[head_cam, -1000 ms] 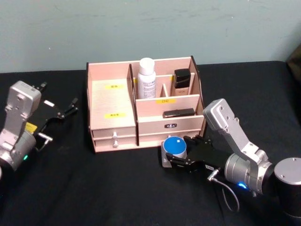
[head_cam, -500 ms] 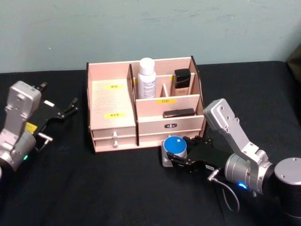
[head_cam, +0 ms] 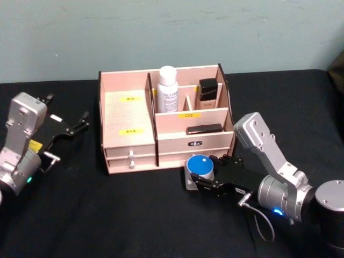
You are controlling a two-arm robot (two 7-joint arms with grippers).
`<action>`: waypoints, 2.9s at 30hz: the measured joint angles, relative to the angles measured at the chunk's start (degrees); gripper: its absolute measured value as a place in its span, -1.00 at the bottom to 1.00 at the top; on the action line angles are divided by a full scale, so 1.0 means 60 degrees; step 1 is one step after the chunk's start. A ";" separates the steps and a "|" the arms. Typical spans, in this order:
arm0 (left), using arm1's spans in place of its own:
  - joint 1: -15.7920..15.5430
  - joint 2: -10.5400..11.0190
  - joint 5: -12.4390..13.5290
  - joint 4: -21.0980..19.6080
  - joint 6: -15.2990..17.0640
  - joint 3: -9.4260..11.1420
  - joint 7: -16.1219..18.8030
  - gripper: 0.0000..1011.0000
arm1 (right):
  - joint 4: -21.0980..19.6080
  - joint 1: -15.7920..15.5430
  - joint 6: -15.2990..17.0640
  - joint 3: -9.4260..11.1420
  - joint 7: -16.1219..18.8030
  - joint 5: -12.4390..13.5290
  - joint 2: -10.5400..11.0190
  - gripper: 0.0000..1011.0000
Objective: Pick up the facial cleanser and watermelon frost from the table and place them into the tiered storage box.
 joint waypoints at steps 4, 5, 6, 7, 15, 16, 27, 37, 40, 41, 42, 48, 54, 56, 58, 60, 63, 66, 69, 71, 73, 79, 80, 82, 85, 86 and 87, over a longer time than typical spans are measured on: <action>0.0000 0.0000 0.0000 0.0000 -0.0001 0.0000 0.0000 1.00 | -0.0153 -0.0015 -0.0034 0.0014 0.0046 0.0047 0.0075 0.38; 0.0000 0.0000 0.0001 0.0000 -0.0001 0.0000 0.0000 1.00 | -0.0177 -0.0017 -0.0036 0.0014 0.0052 0.0051 0.0086 0.38; 0.0001 -0.0001 0.0000 0.0000 -0.0001 -0.0001 0.0000 1.00 | -0.0237 -0.0024 -0.0037 0.0014 0.0066 0.0058 0.0111 0.38; 0.0001 0.0000 0.0001 0.0001 -0.0001 -0.0001 0.0000 1.00 | -0.0237 -0.0024 -0.0037 0.0014 0.0066 0.0058 0.0111 0.38; 0.0001 0.0000 0.0000 0.0000 -0.0001 -0.0001 0.0000 1.00 | -0.0754 -0.0002 0.0140 -0.0023 0.0143 0.0102 0.0288 0.38; 0.0001 0.0000 0.0000 0.0000 -0.0001 -0.0001 0.0000 1.00 | -0.0873 0.0029 0.0187 -0.0037 0.0179 0.0135 0.0309 0.38; 0.0001 0.0000 0.0000 0.0000 -0.0001 0.0000 0.0000 1.00 | -0.1364 0.0487 0.0321 -0.0331 0.0433 0.0343 0.0312 0.38; 0.0001 0.0000 0.0000 0.0000 -0.0001 0.0000 0.0000 1.00 | -0.1060 0.1351 0.0344 -0.0754 0.0611 0.0357 0.0169 0.38; 0.0000 0.0000 0.0000 0.0000 0.0000 0.0000 0.0000 1.00 | -0.0865 0.1609 0.0333 -0.0880 0.0642 0.0341 0.0093 0.38; 0.0000 0.0000 0.0000 0.0000 -0.0001 0.0000 -0.0001 1.00 | -0.0753 0.1731 0.0321 -0.0937 0.0666 0.0331 0.0055 0.38; 0.0000 0.0000 0.0000 0.0000 -0.0001 0.0000 -0.0001 1.00 | -0.0753 0.1731 0.0321 -0.0937 0.0666 0.0331 0.0055 0.38; 0.0000 0.0000 0.0000 0.0000 0.0000 0.0000 0.0000 1.00 | -0.0259 0.2202 0.0130 -0.1148 0.0750 0.0310 -0.0141 0.38; 0.0000 0.0000 0.0000 0.0000 0.0000 0.0001 0.0000 1.00 | 0.0132 0.2531 0.0001 -0.1290 0.0837 0.0317 -0.0281 0.38; 0.0000 0.0000 0.0000 0.0000 0.0000 0.0000 -0.0001 1.00 | 0.0285 0.2668 -0.0050 -0.1358 0.0871 0.0321 -0.0337 0.38; 0.0001 0.0000 0.0001 0.0000 0.0000 -0.0001 0.0000 1.00 | 0.0384 0.2759 -0.0085 -0.1410 0.0901 0.0321 -0.0381 0.38; 0.0000 0.0000 0.0000 0.0000 -0.0001 0.0000 0.0000 1.00 | 0.0539 0.2935 -0.0129 -0.1519 0.0951 0.0319 -0.0464 0.38; 0.0000 0.0000 0.0000 0.0000 -0.0001 0.0000 -0.0001 1.00 | 0.0637 0.3050 -0.0160 -0.1596 0.0990 0.0317 -0.0530 0.38; 0.0000 0.0000 0.0001 0.0001 -0.0001 0.0000 0.0000 1.00 | 0.0745 0.3185 -0.0192 -0.1689 0.1040 0.0316 -0.0609 0.38; 0.0000 0.0000 0.0000 0.0000 -0.0001 0.0000 0.0000 1.00 | 0.0862 0.3332 -0.0228 -0.1802 0.1085 0.0316 -0.0696 0.38; 0.0000 0.0000 0.0001 0.0000 -0.0001 0.0000 0.0000 1.00 | 0.0983 0.3432 -0.0266 -0.1878 0.1112 0.0313 -0.0766 0.38; 0.0000 0.0000 0.0001 0.0000 -0.0001 0.0000 0.0000 1.00 | 0.1076 0.3499 -0.0295 -0.1917 0.1122 0.0308 -0.0814 0.38; 0.0000 0.0000 0.0000 0.0000 0.0000 0.0000 0.0000 1.00 | 0.1614 0.3834 -0.0449 -0.2080 0.1157 0.0260 -0.1075 0.38; 0.0000 0.0000 0.0000 0.0000 -0.0001 0.0000 0.0000 1.00 | 0.1687 0.3873 -0.0468 -0.2099 0.1158 0.0249 -0.1108 0.38; 0.0000 0.0000 0.0000 0.0000 -0.0001 0.0000 0.0000 1.00 | 0.1950 0.4004 -0.0522 -0.2154 0.1160 0.0216 -0.1216 0.38; 0.0001 0.0000 0.0001 0.0000 -0.0001 0.0000 -0.0001 1.00 | 0.2288 0.4164 -0.0601 -0.2204 0.1161 0.0178 -0.1356 0.38; 0.0001 0.0000 0.0000 0.0000 -0.0001 -0.0001 -0.0001 1.00 | 0.2351 0.4195 -0.0616 -0.2213 0.1161 0.0163 -0.1383 0.38; 0.0001 0.0000 0.0000 0.0000 0.0000 -0.0001 -0.0001 1.00 | 0.2430 0.4238 -0.0634 -0.2221 0.1162 0.0155 -0.1423 0.38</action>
